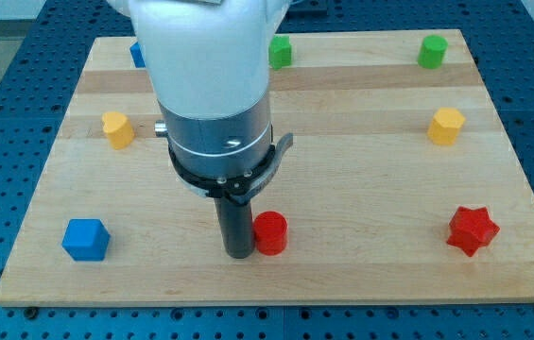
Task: Slide yellow hexagon from center right to top right
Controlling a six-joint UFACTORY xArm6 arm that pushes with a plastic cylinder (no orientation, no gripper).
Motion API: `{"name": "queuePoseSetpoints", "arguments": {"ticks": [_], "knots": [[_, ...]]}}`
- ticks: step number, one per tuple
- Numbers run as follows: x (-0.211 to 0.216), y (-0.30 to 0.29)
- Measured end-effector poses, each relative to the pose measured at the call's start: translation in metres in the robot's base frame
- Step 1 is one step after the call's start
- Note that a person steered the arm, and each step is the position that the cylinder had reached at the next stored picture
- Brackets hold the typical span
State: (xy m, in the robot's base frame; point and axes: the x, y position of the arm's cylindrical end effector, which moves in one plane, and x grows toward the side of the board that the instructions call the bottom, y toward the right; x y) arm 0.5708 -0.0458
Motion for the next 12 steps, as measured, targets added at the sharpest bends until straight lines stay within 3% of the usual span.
{"name": "queuePoseSetpoints", "arguments": {"ticks": [2, 4, 8, 10, 12], "knots": [[-0.018, -0.016], [-0.073, -0.001], [-0.077, 0.22], [-0.119, 0.23], [-0.142, 0.281]]}}
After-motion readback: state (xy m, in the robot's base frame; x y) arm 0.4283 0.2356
